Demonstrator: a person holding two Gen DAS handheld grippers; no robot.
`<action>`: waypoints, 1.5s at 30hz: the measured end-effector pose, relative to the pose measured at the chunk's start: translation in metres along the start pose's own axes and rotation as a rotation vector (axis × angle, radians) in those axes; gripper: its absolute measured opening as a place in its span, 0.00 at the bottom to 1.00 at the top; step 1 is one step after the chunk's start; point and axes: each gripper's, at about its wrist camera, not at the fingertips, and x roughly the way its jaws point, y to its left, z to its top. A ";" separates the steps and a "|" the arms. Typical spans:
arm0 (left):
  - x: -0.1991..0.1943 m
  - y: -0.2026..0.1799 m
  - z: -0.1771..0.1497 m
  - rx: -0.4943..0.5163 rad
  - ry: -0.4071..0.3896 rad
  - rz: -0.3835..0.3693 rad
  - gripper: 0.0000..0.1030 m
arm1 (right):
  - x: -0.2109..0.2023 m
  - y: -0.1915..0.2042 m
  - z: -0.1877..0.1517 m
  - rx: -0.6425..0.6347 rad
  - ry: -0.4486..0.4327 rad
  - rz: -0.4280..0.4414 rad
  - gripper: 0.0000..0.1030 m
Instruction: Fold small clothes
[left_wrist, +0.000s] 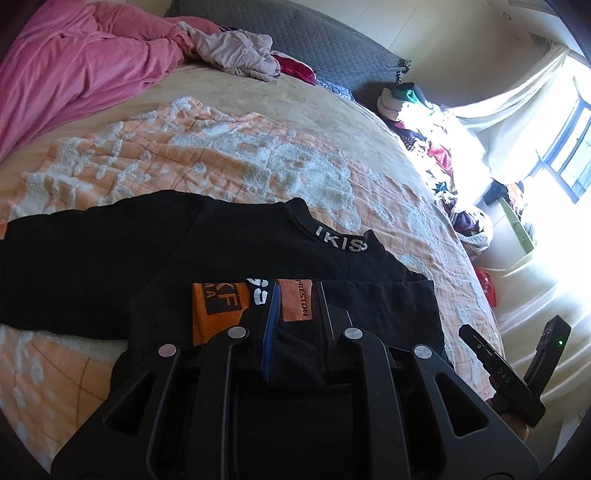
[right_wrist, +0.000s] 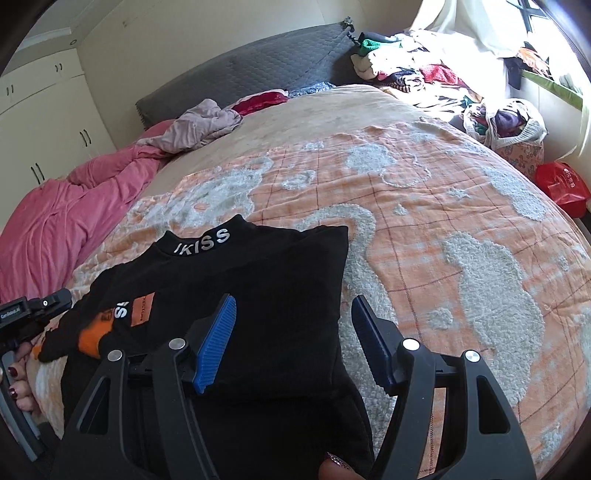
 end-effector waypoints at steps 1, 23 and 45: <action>0.000 -0.002 0.000 0.006 0.003 0.000 0.09 | 0.001 0.001 -0.001 -0.005 0.003 0.001 0.62; 0.057 0.003 -0.051 0.107 0.166 0.172 0.28 | 0.048 0.036 -0.030 -0.186 0.213 -0.029 0.72; 0.018 0.010 -0.048 0.068 0.100 0.219 0.78 | 0.031 0.047 -0.024 -0.137 0.144 -0.004 0.89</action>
